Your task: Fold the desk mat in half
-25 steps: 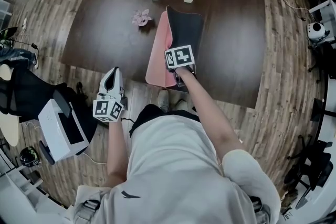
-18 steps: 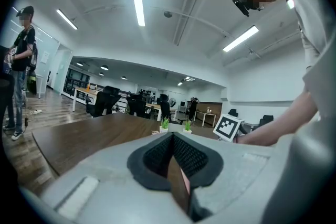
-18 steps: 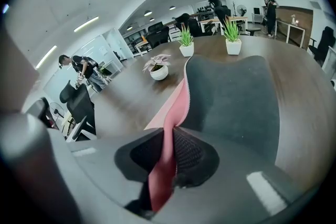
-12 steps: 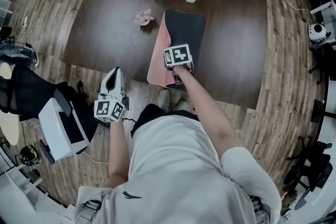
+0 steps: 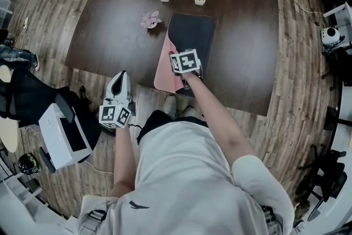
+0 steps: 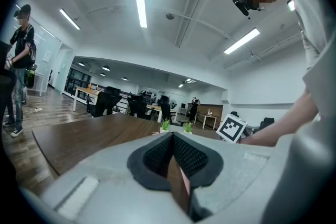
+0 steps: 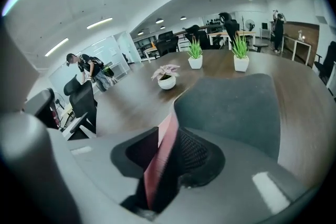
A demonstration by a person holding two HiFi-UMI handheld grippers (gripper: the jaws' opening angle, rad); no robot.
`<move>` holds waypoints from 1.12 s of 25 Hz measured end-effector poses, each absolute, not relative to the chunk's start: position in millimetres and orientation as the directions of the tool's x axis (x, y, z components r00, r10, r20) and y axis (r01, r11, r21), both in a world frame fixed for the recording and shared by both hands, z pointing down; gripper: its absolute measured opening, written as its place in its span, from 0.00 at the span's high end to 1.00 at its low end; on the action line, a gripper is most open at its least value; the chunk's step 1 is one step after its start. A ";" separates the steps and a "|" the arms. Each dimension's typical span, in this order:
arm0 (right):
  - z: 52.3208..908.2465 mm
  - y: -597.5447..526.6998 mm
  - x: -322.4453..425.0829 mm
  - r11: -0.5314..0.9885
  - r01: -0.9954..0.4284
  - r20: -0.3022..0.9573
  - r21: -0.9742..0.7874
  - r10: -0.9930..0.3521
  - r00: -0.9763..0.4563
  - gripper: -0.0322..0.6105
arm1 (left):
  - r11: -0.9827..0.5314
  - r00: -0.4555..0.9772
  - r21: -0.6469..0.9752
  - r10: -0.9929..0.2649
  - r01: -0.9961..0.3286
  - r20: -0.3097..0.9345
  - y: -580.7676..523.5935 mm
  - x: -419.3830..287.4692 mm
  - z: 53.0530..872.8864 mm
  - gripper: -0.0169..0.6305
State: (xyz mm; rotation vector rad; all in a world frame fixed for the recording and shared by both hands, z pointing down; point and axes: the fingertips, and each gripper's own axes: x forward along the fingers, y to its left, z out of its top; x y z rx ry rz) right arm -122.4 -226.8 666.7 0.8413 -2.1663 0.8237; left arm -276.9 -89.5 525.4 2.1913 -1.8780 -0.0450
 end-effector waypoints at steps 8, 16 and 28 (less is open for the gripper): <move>627.1 -223.4 -131.3 0.630 -0.706 0.679 -0.324 -0.365 -0.637 0.84 | -0.127 0.159 0.218 -0.978 -0.968 0.137 -86.0 -281.4 526.1 0.97; 593.0 -229.6 -102.5 0.608 -0.724 0.618 -0.325 -0.443 -0.649 0.84 | -0.156 0.191 0.255 -0.974 -0.954 0.120 -93.8 -270.3 530.1 0.97; 576.1 -240.6 -48.5 0.533 -0.780 0.601 -0.327 -0.520 -0.607 0.95 | -0.254 0.283 0.253 -0.955 -0.934 0.085 -124.0 -235.2 518.7 0.97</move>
